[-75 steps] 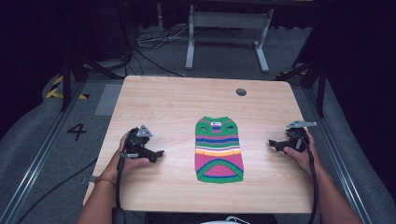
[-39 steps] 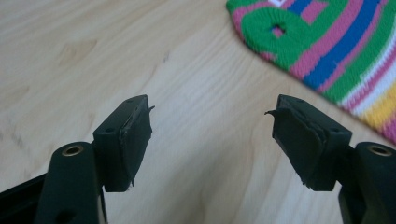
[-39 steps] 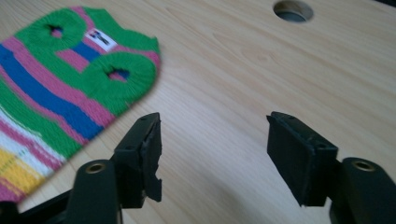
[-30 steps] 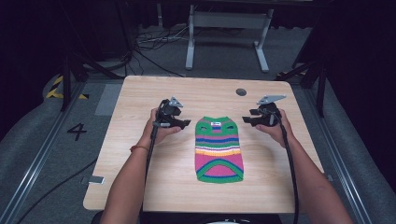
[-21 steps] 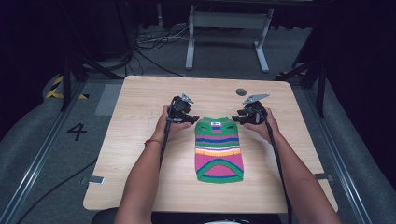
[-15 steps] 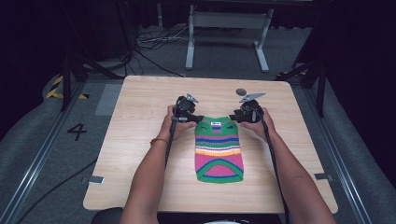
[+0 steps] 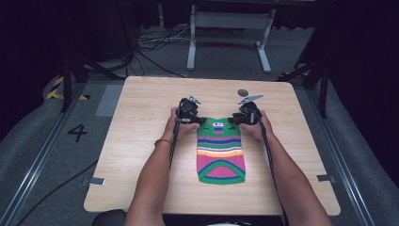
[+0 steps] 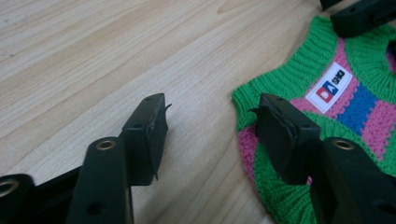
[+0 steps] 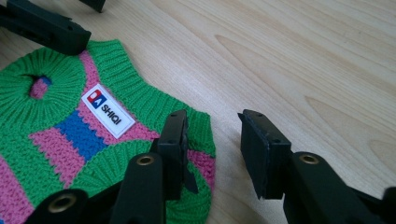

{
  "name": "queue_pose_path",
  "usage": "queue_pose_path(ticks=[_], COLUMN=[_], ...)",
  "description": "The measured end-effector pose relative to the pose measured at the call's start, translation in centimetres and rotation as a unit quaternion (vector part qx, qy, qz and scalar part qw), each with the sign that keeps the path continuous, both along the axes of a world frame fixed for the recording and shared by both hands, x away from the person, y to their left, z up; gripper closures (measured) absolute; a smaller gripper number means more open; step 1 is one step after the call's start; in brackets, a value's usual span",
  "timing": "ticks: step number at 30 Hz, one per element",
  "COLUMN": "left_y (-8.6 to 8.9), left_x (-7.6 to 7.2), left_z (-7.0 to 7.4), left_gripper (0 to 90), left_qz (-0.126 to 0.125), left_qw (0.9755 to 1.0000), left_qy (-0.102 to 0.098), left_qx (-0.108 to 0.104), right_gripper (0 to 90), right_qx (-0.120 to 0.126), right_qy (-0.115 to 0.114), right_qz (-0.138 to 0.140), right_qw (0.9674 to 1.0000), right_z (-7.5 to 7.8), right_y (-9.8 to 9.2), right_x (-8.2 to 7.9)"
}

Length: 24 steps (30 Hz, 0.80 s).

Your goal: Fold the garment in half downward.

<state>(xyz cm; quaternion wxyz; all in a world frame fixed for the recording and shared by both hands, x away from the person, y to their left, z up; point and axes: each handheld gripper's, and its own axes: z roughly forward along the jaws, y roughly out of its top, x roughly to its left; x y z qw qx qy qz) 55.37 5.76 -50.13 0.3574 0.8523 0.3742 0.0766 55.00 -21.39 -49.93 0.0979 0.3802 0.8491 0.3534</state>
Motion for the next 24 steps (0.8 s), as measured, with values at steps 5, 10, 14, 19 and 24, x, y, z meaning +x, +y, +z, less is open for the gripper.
queue_pose_path(ticks=[5, 10, 14, 19, 24], left_y=[-0.9, -1.2, -1.0, -1.4, -2.3], left_x=[0.1, -0.1, 0.0, -0.1, 0.1], left_z=[0.1, 0.2, 0.0, 0.0, 0.4], left_gripper=[40.9, 51.9, 72.3, 84.4, 86.7], left_qz=[-0.006, -0.026, -0.049, -0.053, -0.046], left_qw=[0.9998, 0.9996, 0.9987, 0.9986, 0.9985], left_qy=[-0.01, -0.005, 0.007, 0.001, -0.02], left_qx=[0.016, 0.013, -0.007, -0.001, 0.025], right_gripper=[72.7, 82.1, 86.1, 86.8, 87.1], right_qx=[0.009, 0.006, 0.005, 0.007, 0.005], right_qy=[0.009, 0.005, -0.003, -0.011, -0.026], right_qz=[0.006, 0.02, 0.023, 0.015, 0.009], right_qw=[0.9999, 0.9998, 0.9997, 0.9998, 0.9996], right_z=[0.0, 0.0, 0.0, 0.0, 0.3], right_y=[0.0, 0.1, 0.2, 0.0, -0.3], right_x=[-0.1, -0.3, -0.4, -0.6, -0.5])
